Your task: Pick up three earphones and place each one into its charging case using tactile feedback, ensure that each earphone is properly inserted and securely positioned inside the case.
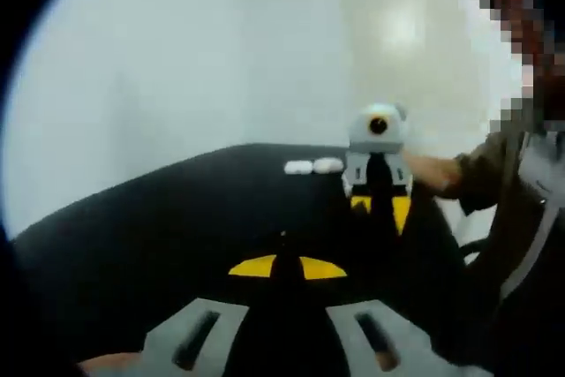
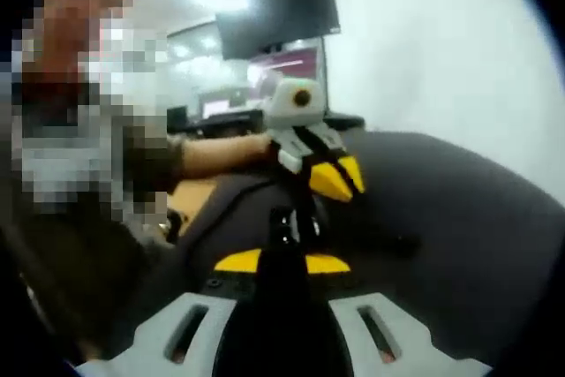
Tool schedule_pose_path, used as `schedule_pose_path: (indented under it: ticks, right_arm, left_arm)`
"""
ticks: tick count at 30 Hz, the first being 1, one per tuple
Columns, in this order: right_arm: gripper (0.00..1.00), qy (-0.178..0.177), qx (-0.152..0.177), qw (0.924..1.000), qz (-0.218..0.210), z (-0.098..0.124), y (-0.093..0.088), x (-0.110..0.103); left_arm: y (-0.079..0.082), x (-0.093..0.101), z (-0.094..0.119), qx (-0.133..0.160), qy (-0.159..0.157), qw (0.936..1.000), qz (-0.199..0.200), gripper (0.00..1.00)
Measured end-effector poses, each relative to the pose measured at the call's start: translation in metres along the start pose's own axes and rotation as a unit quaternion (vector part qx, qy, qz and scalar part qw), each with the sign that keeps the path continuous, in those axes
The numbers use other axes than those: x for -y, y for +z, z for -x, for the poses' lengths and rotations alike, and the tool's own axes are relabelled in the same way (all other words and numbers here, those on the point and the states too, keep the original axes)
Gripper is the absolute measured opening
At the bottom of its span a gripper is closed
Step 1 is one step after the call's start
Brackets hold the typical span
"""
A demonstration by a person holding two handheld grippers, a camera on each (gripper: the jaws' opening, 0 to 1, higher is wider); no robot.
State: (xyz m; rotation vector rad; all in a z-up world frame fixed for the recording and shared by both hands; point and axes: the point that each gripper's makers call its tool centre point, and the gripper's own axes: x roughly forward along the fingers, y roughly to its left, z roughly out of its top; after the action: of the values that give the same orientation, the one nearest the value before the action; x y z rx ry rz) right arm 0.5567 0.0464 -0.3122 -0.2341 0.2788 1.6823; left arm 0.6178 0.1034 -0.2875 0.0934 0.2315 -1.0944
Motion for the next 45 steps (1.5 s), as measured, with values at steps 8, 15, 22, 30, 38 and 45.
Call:
schedule_pose_path:
  ticks: [8,15,22,30,38,45]
  right_arm:
    - [0.18,-0.003,0.000,0.9993,0.038,-0.004,0.001,-0.004]
    - [0.18,-0.005,0.001,0.9987,0.051,-0.009,0.003,-0.002]
    - [0.18,-0.008,0.001,0.9998,0.017,-0.012,0.002,0.007]
    - [0.24,0.013,-0.015,0.9994,0.029,0.000,-0.005,-0.002]
    - [0.19,-0.126,0.136,0.9827,-0.012,0.052,0.046,0.056]
    - [0.18,-0.182,0.015,0.9827,0.029,0.032,0.025,0.079]
  left_arm:
    - [-0.035,0.065,-0.003,-0.092,-0.120,0.9870,0.055,0.13]
    - [-0.020,0.072,-0.020,-0.058,-0.133,0.9890,0.028,0.22]
    - [-0.020,0.072,-0.023,-0.050,-0.149,0.9872,0.025,0.15]
    - [-0.025,0.080,-0.021,-0.044,-0.158,0.9865,0.002,0.14]
    - [-0.028,0.082,-0.024,-0.052,-0.160,0.9857,0.007,0.14]
    - [-0.028,0.083,-0.027,-0.050,-0.156,0.9865,-0.009,0.14]
